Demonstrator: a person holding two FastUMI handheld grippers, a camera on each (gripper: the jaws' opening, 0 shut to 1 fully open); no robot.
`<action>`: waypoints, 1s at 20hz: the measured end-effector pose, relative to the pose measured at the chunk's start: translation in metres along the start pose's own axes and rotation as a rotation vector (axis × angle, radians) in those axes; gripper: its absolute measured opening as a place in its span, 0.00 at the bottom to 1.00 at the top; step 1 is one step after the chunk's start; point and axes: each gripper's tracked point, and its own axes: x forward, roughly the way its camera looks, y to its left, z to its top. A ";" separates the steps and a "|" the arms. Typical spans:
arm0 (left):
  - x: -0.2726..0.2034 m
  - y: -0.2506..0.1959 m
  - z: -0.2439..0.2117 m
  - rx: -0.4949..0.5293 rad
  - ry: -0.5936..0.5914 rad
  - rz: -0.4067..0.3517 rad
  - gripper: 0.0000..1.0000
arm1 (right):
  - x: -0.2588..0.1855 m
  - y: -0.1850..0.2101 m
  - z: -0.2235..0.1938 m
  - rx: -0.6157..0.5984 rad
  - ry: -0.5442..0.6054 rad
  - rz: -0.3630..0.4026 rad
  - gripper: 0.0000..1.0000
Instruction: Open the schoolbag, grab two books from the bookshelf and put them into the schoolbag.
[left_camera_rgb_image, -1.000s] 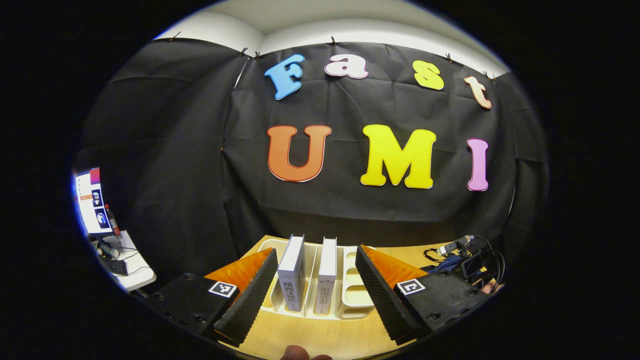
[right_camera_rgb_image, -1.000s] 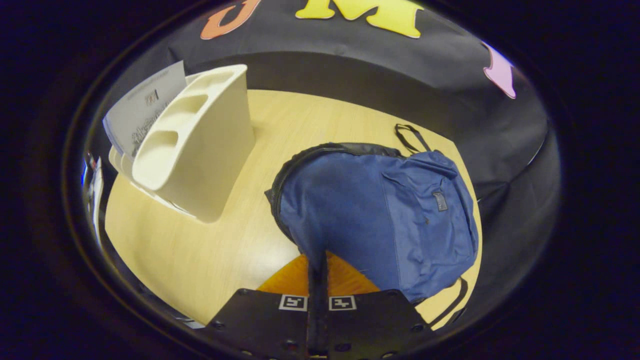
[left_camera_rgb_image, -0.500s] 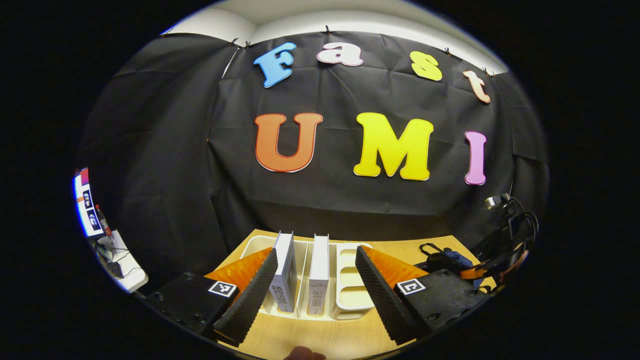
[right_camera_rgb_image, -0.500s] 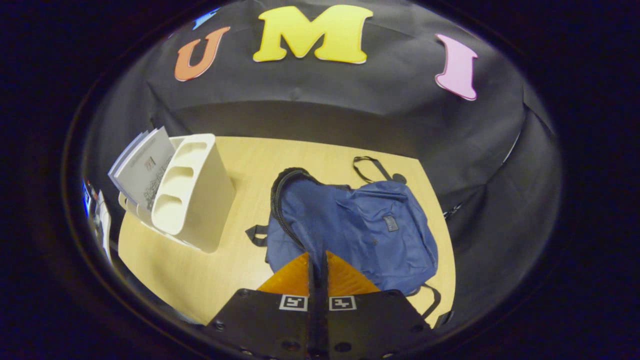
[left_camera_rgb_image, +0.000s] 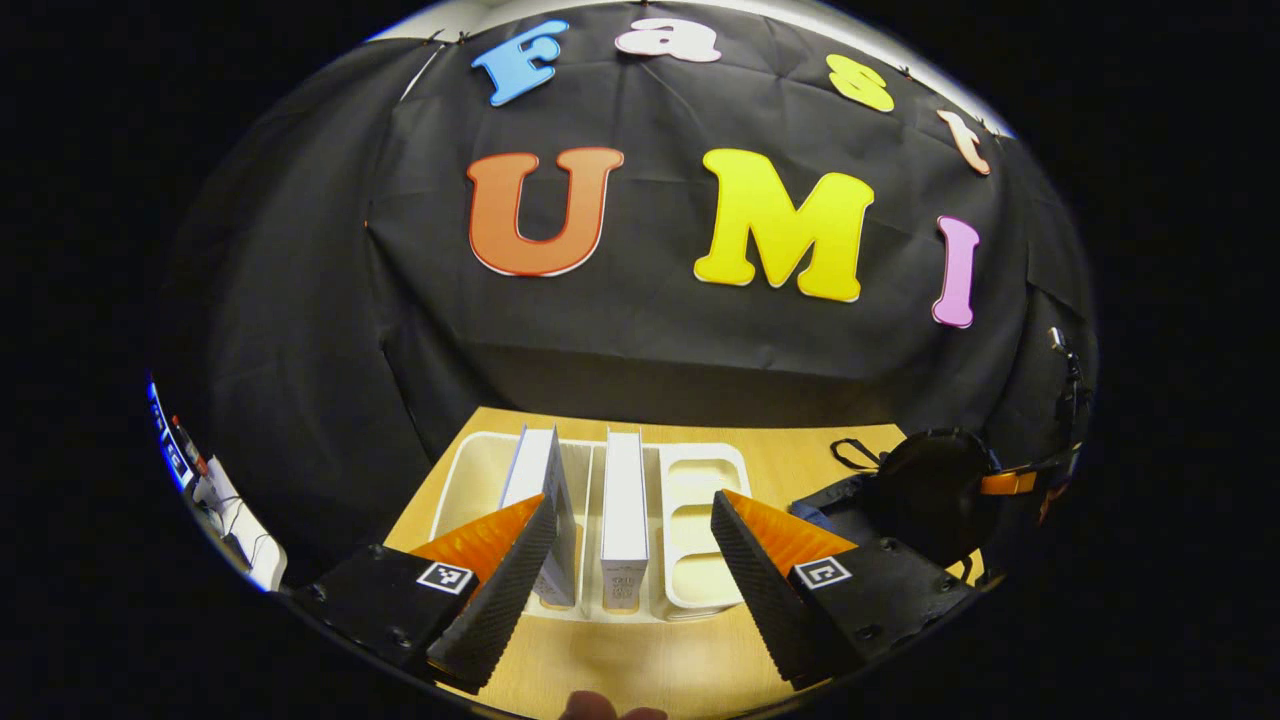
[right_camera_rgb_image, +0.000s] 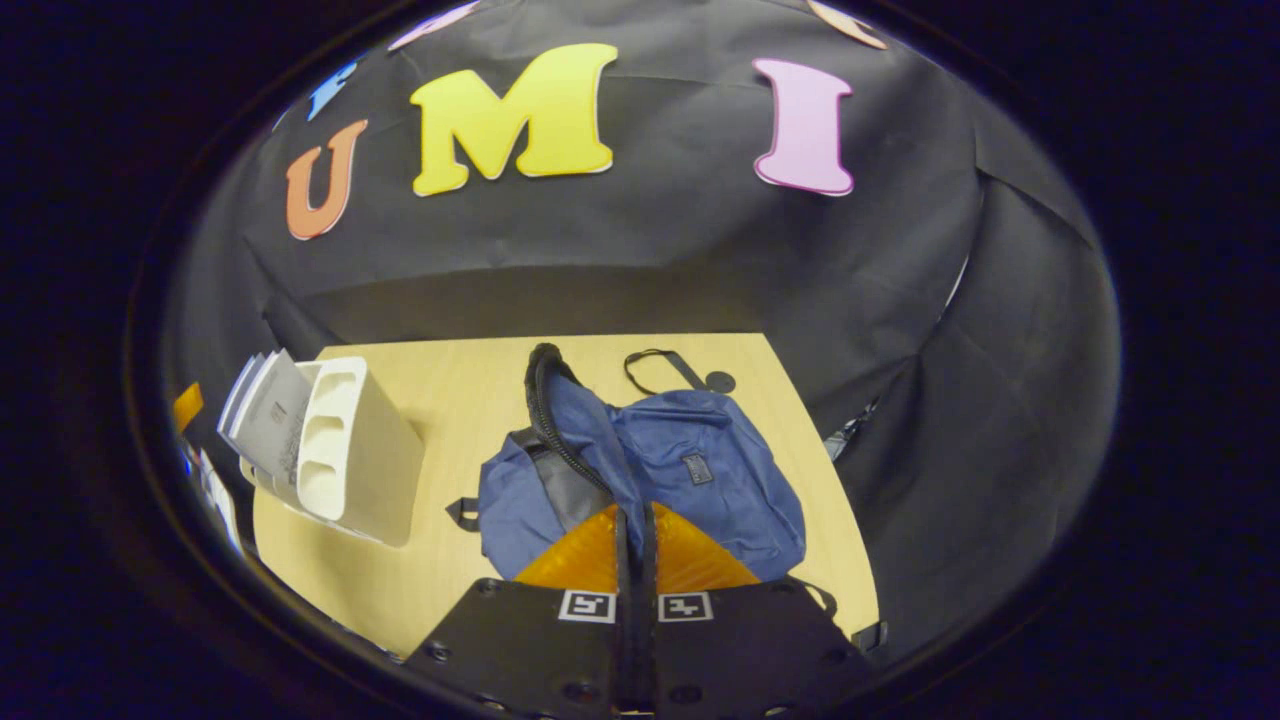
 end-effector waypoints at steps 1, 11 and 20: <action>0.005 -0.001 -0.004 -0.001 0.039 -0.001 1.00 | 0.000 -0.005 0.000 0.007 0.000 0.000 0.01; 0.071 0.002 -0.038 0.027 0.387 -0.012 1.00 | -0.006 -0.033 0.012 0.023 -0.012 0.008 0.01; 0.098 0.010 -0.074 0.043 0.595 0.016 0.99 | -0.006 -0.035 0.012 0.008 -0.021 0.018 0.01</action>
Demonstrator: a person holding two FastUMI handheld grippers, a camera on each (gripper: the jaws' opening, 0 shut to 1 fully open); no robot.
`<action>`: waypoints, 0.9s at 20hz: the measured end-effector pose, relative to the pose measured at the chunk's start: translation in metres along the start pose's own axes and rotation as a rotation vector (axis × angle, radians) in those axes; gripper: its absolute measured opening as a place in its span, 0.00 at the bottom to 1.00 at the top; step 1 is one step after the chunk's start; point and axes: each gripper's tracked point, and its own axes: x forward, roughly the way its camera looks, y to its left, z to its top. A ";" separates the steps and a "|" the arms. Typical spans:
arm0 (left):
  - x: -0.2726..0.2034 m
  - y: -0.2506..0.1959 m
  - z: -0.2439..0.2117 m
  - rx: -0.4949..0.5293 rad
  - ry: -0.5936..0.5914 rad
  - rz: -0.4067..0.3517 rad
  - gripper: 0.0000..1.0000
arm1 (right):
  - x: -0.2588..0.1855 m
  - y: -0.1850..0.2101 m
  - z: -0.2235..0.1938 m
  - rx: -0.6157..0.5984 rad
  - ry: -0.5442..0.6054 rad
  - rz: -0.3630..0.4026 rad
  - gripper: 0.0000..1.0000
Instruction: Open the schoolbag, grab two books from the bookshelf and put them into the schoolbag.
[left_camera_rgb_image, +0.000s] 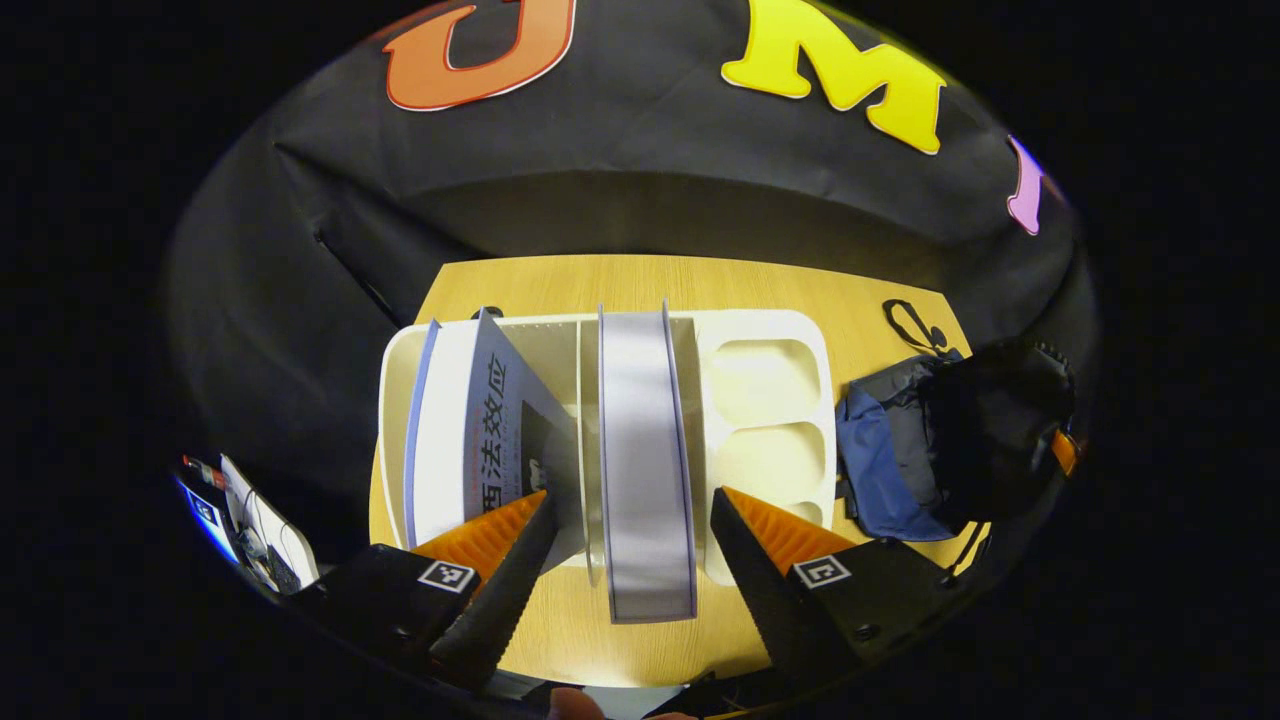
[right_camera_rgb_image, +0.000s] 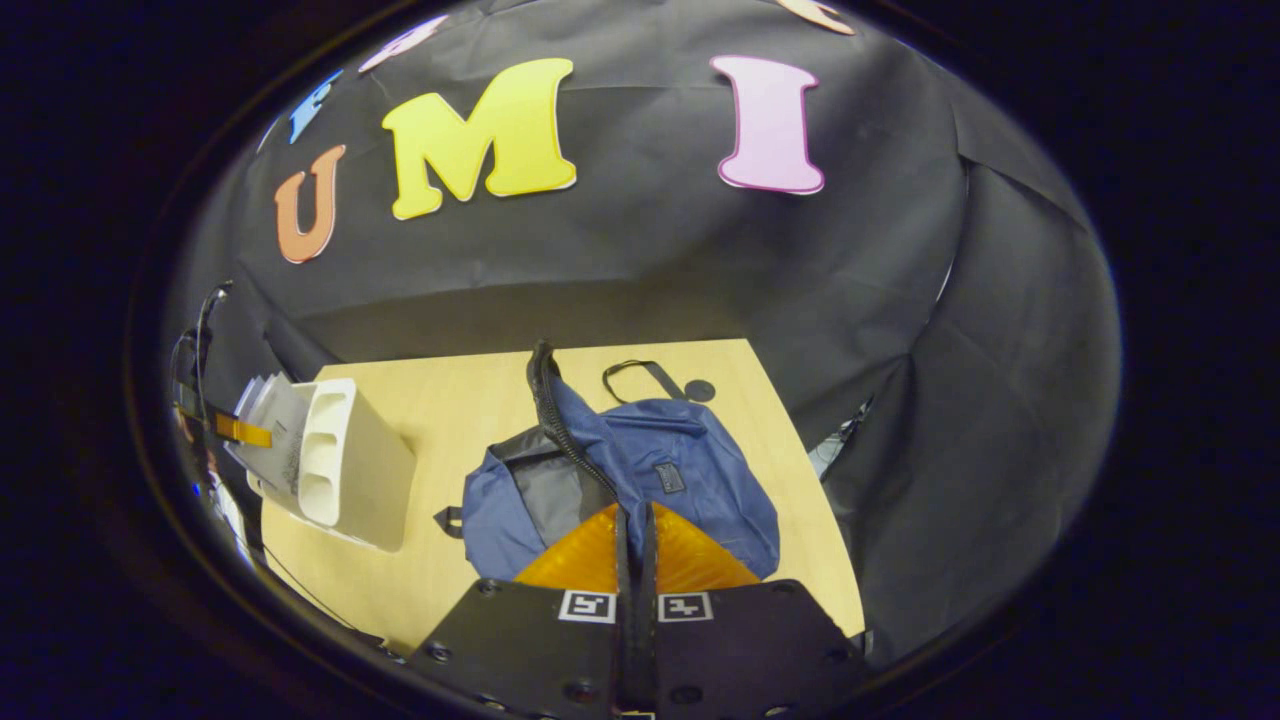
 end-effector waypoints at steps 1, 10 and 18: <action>0.003 0.000 -0.002 -0.008 0.013 0.001 0.99 | 0.000 0.001 -0.002 -0.001 0.000 0.003 0.01; 0.009 0.004 -0.003 -0.009 0.058 0.027 0.70 | -0.002 0.004 -0.004 -0.010 -0.001 0.012 0.01; 0.012 0.000 -0.008 -0.019 0.089 0.023 0.47 | -0.003 0.015 -0.007 -0.024 0.002 0.033 0.01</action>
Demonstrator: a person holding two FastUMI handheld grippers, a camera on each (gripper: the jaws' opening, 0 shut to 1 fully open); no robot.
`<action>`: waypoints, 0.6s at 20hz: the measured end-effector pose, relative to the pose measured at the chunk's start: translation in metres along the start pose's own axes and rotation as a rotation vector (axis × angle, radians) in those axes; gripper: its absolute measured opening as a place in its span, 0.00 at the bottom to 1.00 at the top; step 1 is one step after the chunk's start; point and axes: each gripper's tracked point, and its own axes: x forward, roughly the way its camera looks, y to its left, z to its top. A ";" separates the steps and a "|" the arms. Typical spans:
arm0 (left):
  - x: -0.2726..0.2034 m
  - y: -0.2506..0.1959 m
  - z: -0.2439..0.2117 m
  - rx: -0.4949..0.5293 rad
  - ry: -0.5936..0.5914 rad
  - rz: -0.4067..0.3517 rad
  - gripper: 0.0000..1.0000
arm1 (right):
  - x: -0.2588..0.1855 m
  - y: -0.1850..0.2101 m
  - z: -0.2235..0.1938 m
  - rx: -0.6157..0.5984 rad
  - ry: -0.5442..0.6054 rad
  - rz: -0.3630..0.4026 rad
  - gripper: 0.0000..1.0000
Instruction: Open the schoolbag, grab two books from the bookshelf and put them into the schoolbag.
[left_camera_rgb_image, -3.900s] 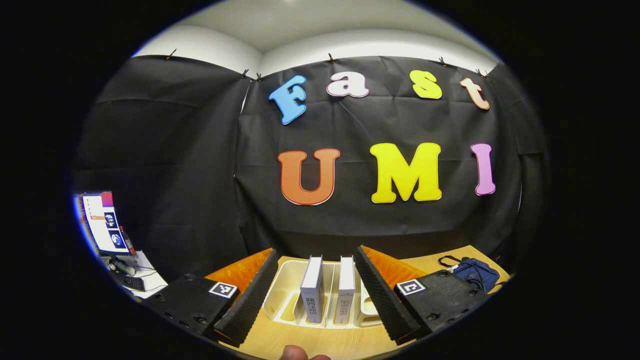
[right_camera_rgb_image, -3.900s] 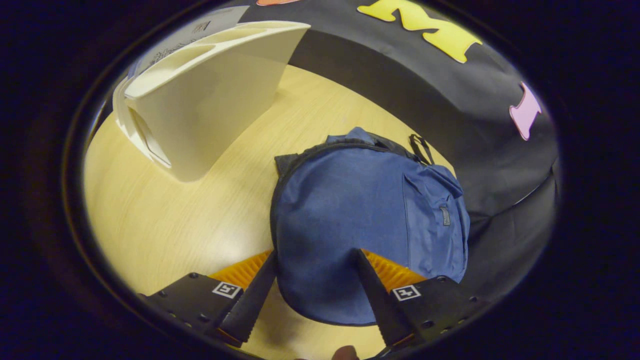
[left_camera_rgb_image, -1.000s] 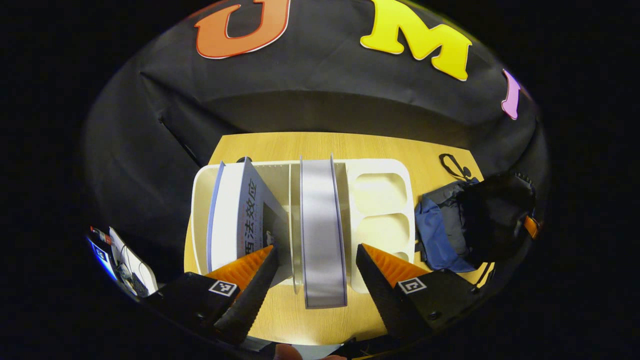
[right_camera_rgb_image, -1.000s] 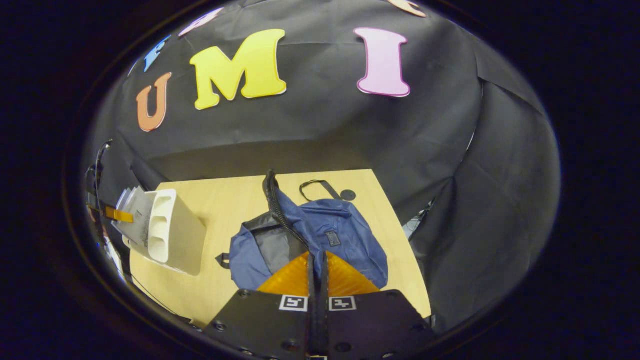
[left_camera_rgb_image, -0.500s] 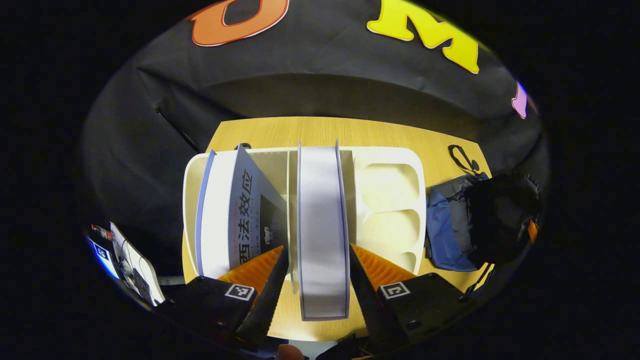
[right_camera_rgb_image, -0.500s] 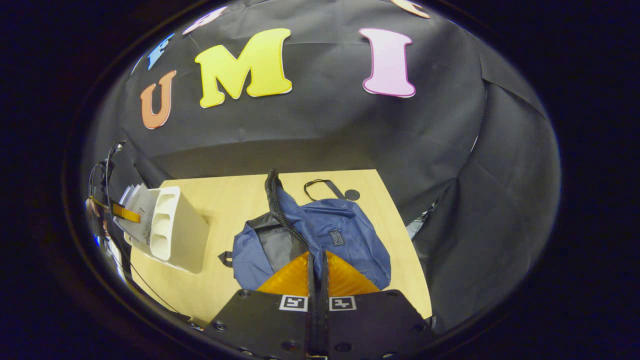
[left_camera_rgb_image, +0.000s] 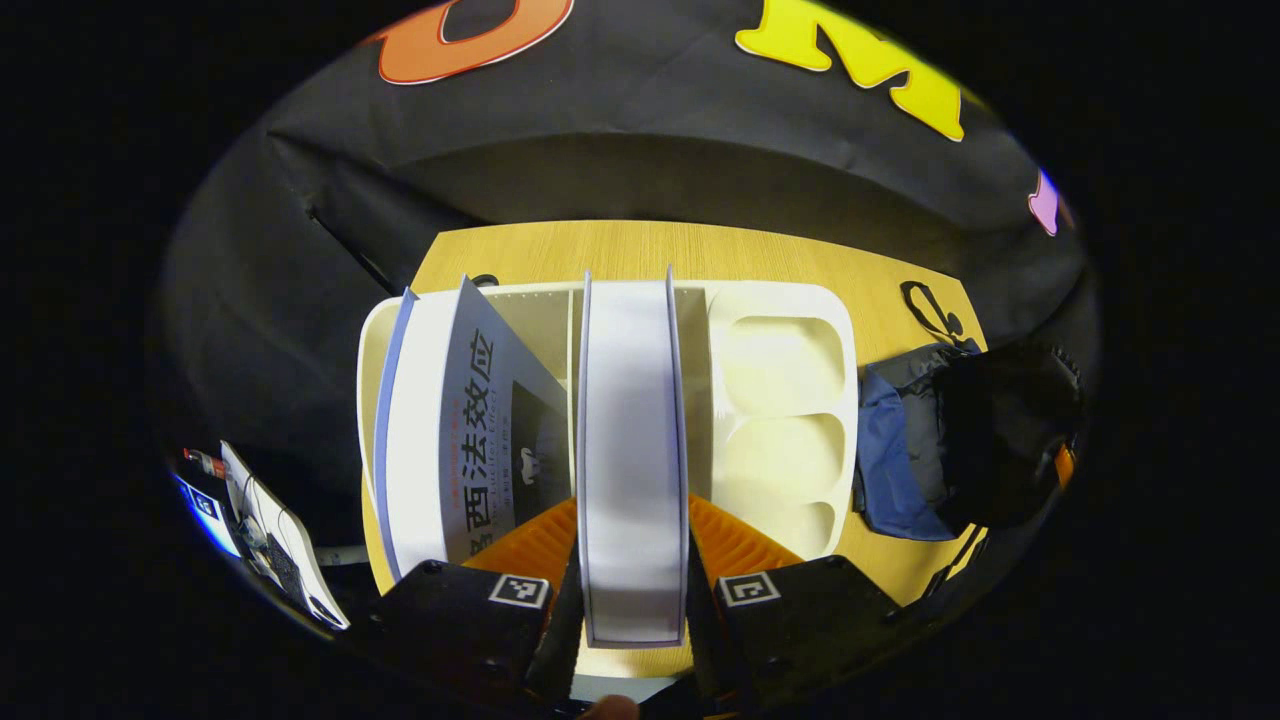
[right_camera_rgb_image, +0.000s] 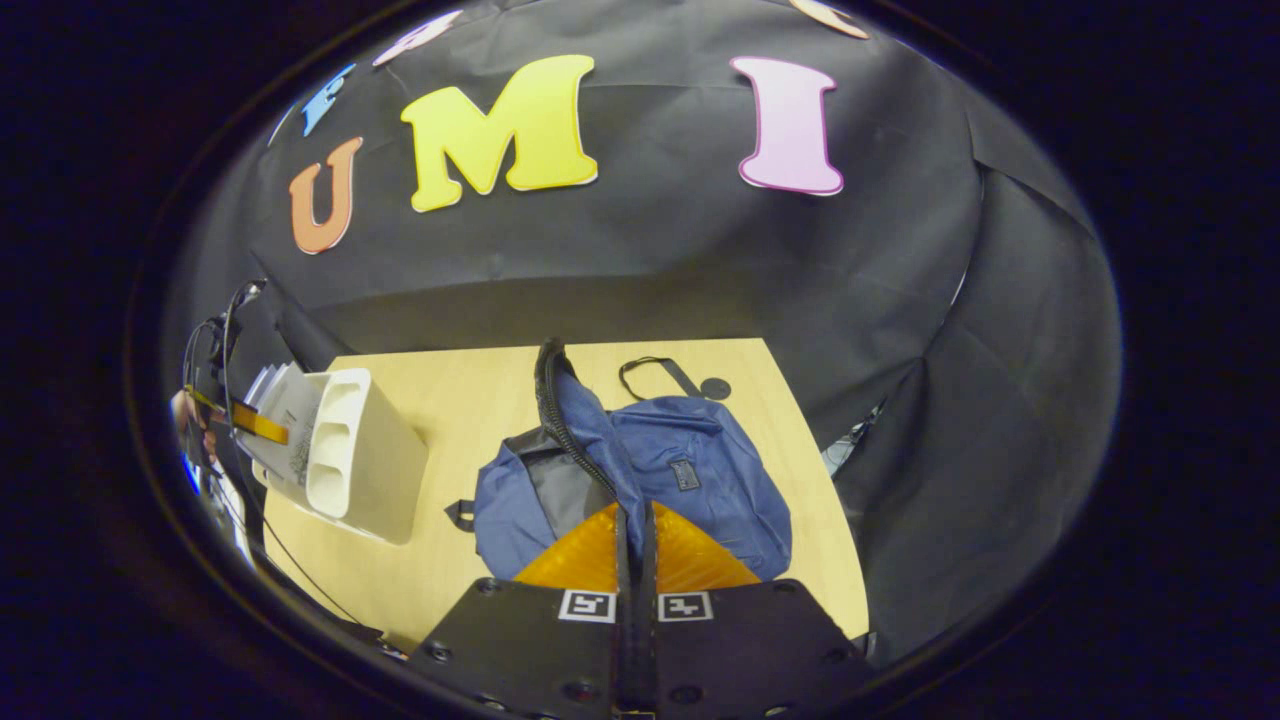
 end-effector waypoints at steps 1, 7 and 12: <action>-0.001 0.000 0.000 -0.004 -0.005 0.001 0.47 | 0.000 0.001 -0.001 -0.001 -0.002 0.003 0.04; -0.021 -0.004 0.002 0.001 -0.068 -0.037 0.43 | -0.002 0.001 -0.001 0.003 -0.005 0.010 0.01; -0.062 0.000 0.004 -0.021 -0.145 -0.068 0.40 | -0.002 0.003 -0.001 0.002 -0.010 0.017 0.01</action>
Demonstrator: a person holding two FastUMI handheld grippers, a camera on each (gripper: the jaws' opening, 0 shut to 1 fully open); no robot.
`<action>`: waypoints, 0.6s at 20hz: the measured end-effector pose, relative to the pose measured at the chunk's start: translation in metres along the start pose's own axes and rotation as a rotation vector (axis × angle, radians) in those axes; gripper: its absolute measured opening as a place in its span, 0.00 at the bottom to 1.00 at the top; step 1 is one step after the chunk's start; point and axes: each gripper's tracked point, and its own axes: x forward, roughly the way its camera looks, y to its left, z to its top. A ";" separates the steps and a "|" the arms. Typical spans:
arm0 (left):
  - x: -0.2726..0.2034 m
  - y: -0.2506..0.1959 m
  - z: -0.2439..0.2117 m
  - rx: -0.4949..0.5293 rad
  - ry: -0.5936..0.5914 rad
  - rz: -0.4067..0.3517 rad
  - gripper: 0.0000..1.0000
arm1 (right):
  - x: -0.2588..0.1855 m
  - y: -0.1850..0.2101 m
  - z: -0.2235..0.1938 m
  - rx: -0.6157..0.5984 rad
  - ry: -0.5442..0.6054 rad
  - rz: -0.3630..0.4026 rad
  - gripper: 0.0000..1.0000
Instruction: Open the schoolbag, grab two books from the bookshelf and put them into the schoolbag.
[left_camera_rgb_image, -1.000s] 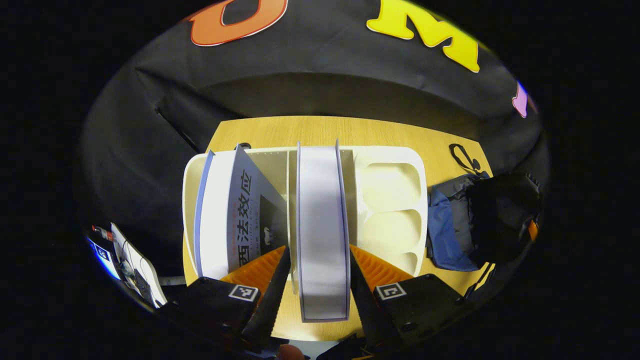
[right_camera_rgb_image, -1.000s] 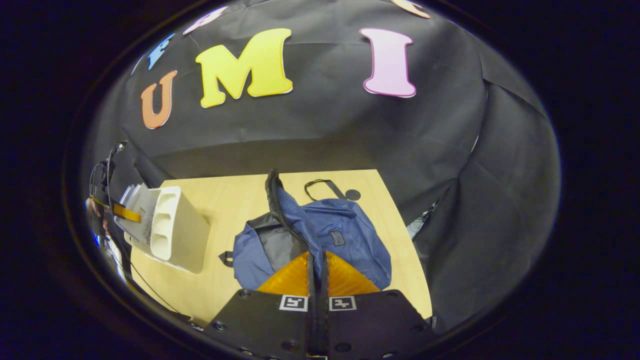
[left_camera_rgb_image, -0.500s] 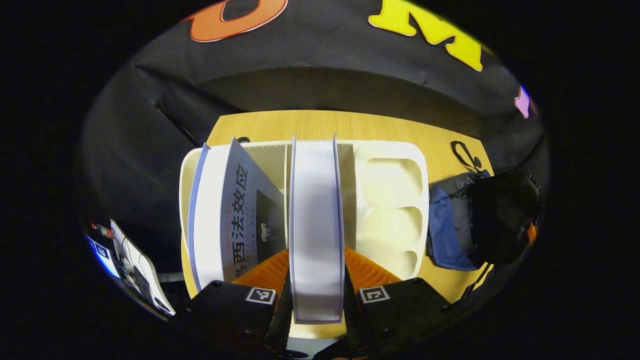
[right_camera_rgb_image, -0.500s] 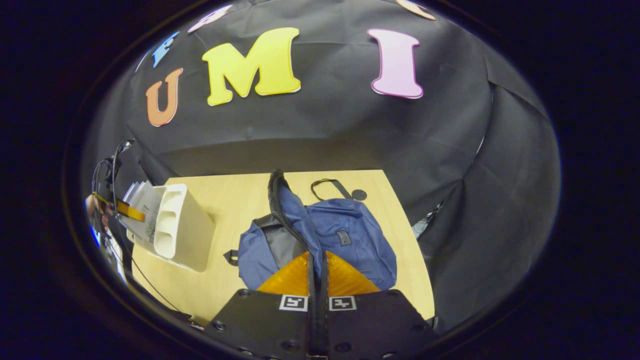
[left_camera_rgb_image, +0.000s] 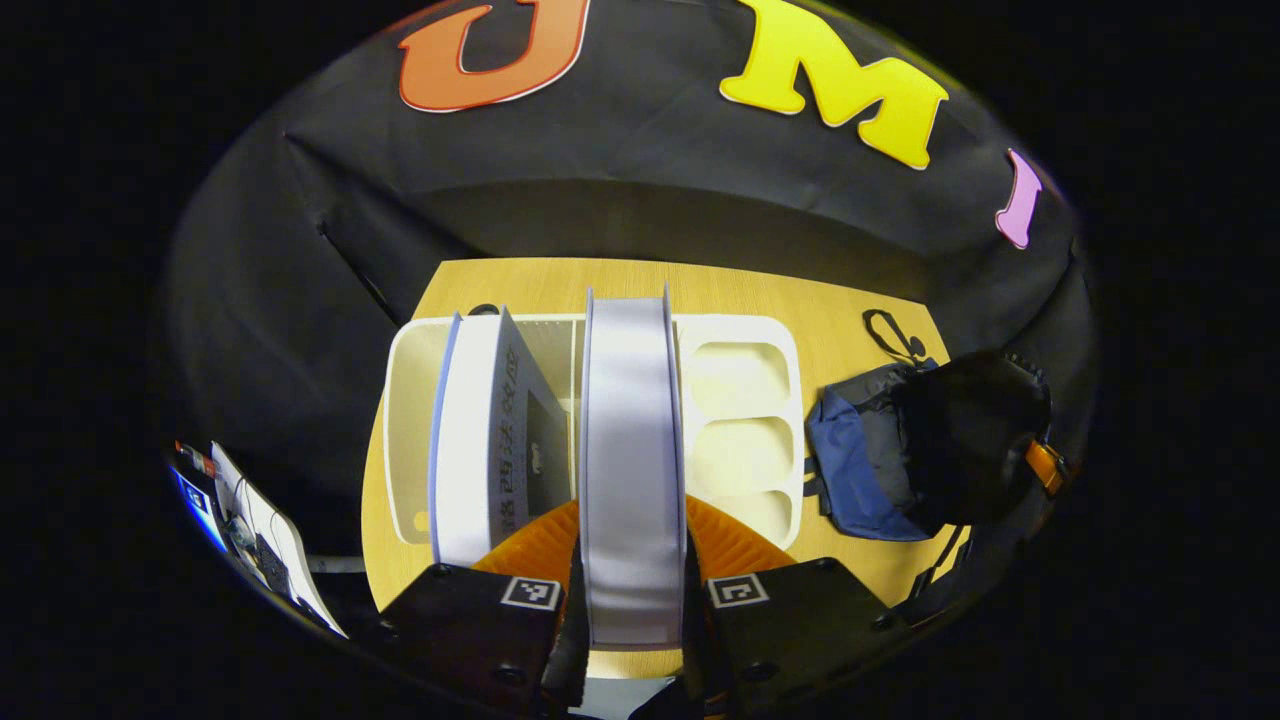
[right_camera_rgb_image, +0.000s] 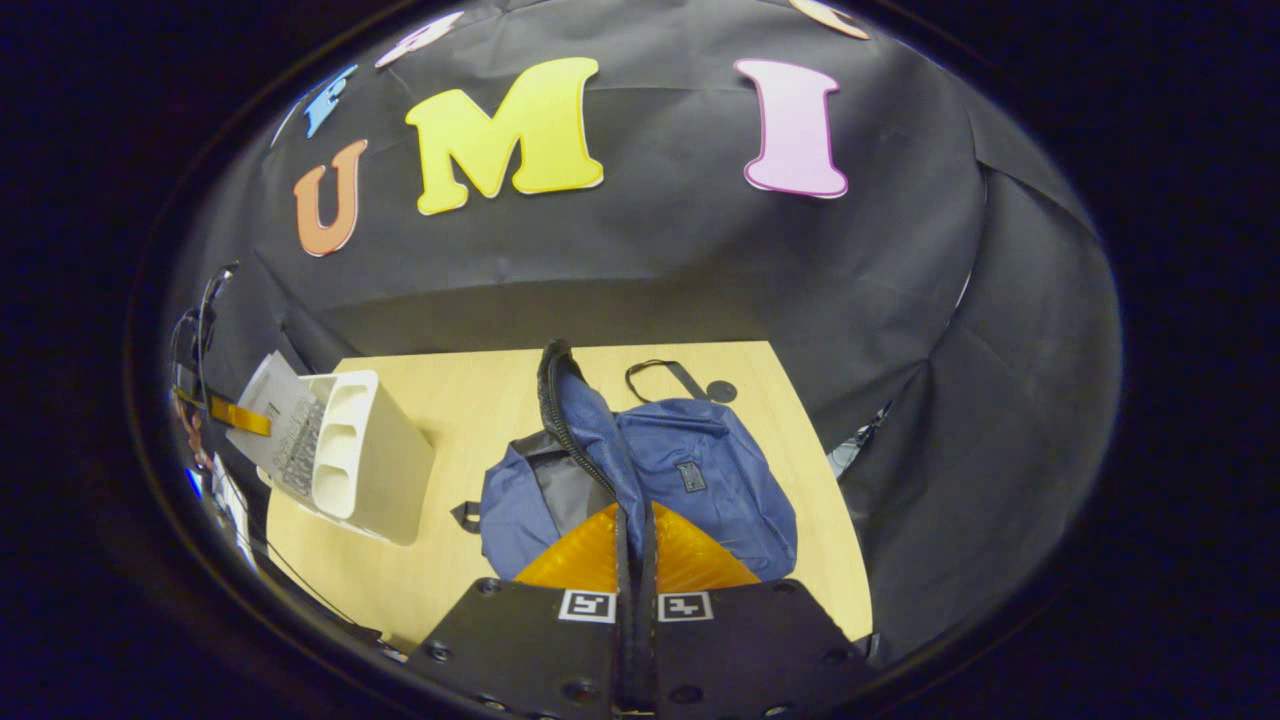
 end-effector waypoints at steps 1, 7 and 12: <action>-0.011 0.001 0.003 -0.015 -0.021 -0.005 0.39 | -0.001 0.000 0.000 -0.003 -0.001 0.002 0.01; -0.096 0.018 0.024 -0.100 -0.178 -0.038 0.39 | -0.001 0.005 -0.001 -0.014 0.004 0.010 0.01; -0.150 0.008 0.046 -0.212 -0.294 -0.161 0.39 | -0.002 0.006 -0.001 -0.013 0.003 0.008 0.01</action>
